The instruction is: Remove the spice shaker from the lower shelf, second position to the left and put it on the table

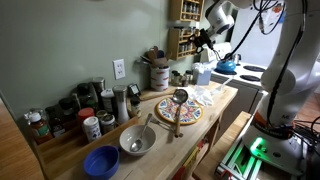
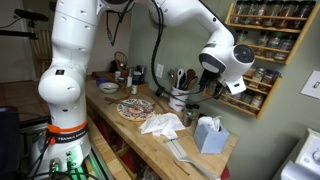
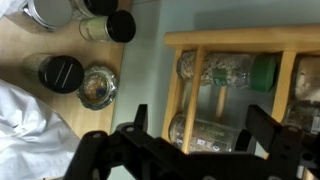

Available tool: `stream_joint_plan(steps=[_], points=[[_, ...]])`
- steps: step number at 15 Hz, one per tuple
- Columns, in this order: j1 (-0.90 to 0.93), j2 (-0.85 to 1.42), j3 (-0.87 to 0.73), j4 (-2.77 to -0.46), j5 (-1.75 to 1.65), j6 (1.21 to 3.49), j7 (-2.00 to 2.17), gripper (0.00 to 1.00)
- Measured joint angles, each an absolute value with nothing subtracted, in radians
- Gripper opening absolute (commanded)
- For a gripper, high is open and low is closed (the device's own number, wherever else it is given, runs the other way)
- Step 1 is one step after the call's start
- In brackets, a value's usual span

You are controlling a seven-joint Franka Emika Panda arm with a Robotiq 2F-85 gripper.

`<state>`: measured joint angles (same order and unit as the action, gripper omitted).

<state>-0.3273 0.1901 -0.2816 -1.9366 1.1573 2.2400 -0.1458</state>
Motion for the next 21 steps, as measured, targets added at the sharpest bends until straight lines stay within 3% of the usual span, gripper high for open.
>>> stream_joint_plan(steps=[21], points=[[-0.317,0.244,-0.264,-1.936,1.542,2.365,-0.296,1.0]])
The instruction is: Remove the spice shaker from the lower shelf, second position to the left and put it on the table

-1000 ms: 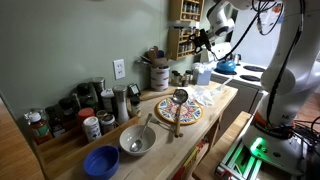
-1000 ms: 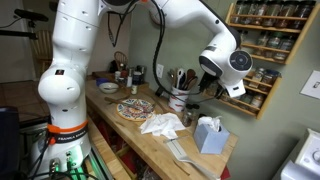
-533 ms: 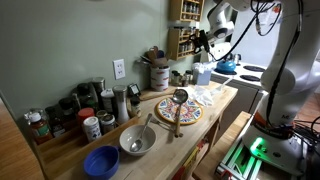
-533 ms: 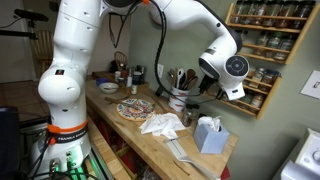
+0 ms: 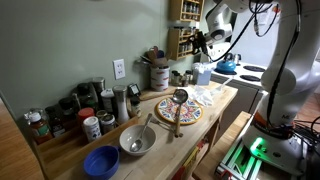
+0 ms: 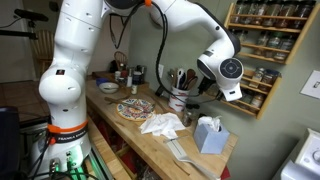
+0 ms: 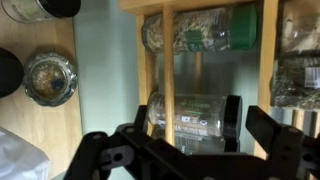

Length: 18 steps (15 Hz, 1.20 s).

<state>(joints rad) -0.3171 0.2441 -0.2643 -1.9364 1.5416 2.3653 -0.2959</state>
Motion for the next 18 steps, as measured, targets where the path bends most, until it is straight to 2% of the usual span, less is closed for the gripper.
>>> stream_joint_plan(steps=[18], points=[[-0.281,0.295,-0.244,-1.894,1.702,2.494,-0.367,1.0]])
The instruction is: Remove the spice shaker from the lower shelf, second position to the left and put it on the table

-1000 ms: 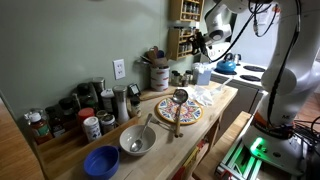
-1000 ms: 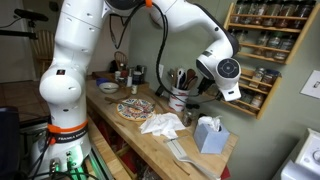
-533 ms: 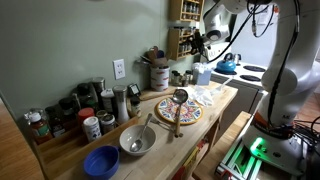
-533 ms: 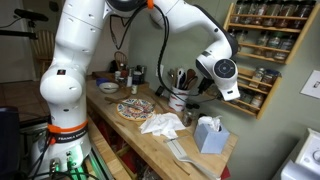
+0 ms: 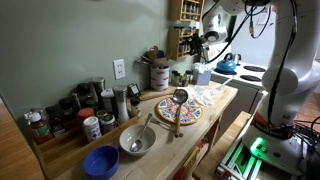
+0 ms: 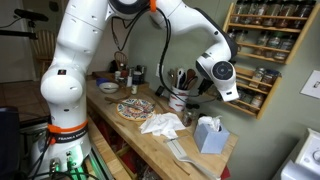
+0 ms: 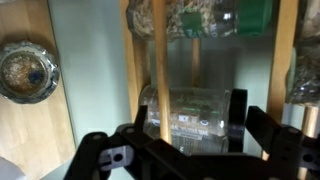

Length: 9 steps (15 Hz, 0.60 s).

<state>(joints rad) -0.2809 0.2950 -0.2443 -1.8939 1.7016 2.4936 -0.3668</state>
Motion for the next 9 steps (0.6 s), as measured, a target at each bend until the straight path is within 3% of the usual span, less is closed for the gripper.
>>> stream_joint_plan(steps=[9], points=[[-0.28,0.289,-0.257,-1.895,1.605,2.494,-0.38,1.0]])
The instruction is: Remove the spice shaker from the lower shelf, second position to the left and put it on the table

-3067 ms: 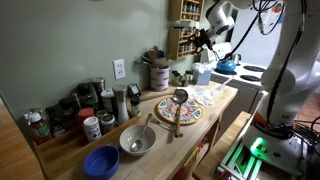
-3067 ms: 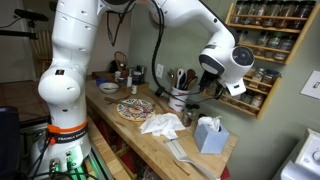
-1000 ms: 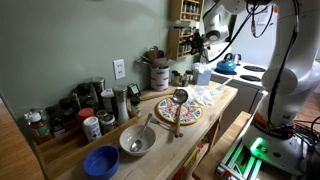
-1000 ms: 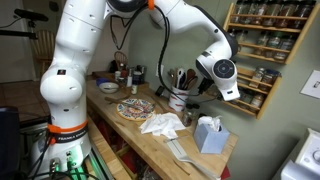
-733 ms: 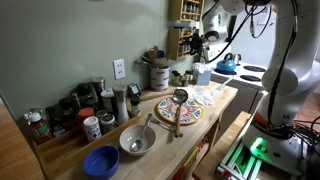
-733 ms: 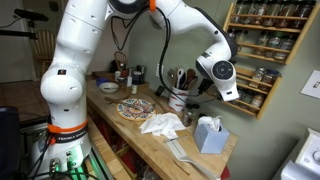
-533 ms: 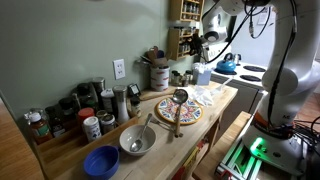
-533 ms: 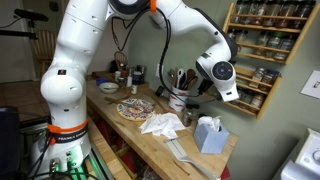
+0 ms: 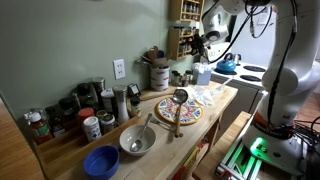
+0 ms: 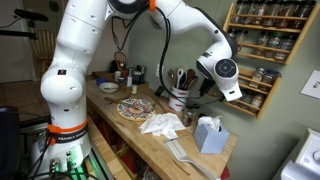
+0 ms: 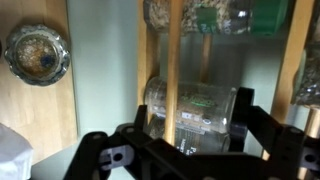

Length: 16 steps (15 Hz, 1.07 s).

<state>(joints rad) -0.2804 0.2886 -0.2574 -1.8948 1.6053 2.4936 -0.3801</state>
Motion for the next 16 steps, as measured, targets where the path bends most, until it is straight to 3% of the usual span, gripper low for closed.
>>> stream_joint_plan(steps=[16], points=[[-0.295,0.243,-0.295,-1.96,1.322,2.494,-0.306,1.0]])
